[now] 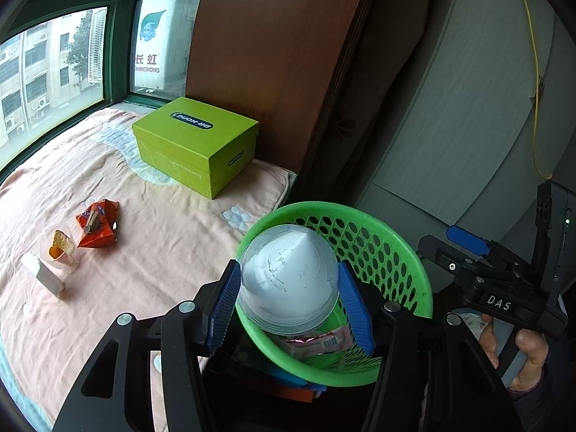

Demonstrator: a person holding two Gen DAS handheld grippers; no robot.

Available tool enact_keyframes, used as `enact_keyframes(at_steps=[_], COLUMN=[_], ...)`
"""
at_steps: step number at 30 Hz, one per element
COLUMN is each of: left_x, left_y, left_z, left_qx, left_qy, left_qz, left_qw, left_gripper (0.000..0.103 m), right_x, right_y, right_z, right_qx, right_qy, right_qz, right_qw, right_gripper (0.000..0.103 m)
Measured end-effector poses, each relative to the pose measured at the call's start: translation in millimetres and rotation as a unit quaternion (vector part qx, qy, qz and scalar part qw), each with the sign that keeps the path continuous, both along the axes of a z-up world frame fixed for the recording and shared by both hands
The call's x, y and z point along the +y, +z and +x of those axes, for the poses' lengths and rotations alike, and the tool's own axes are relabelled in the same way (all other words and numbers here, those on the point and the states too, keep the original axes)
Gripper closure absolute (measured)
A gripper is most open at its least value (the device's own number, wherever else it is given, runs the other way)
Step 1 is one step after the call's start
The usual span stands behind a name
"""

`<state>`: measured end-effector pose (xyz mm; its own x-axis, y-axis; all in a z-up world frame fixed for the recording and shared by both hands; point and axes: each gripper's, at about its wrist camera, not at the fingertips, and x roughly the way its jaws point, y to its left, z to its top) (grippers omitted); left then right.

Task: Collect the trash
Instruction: 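Carry the tray and cone cup to the green basket and open both tools, then move both tools back over the table toward the white foam block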

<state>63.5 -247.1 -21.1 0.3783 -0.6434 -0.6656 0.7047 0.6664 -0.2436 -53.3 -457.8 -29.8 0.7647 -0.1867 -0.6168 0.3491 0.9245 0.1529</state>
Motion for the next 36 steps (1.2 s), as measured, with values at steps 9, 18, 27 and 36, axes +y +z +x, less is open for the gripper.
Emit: enact_keyframes(at_steps=[9,18,27,36], left_x=[-28,-43,-41,-9], left_y=[1,0,-2,-4], left_z=[-13,-18,-18,-6], left_qx=[-0.007,-0.006,-0.008,-0.016], left_qy=[-0.02,-0.03,-0.02,0.025], left_qz=[-0.009,-0.018,-0.015,0.002], left_qw=[0.9997,0.9994,0.9996,0.9995], left_gripper=[0.049,0.046,0.04,0.03], right_x=[-7,-17,-17,-3], right_y=[3,2,1,1], right_z=[-18,-31,-32,-19], right_qx=[-0.018,-0.024,-0.026,-0.022], right_qy=[-0.022,-0.041,-0.041,-0.016], right_qz=[0.008,0.015,0.019,0.018], right_qw=[1.0,0.999,0.999,0.999], right_gripper=[0.012,0.011,0.011,0.011])
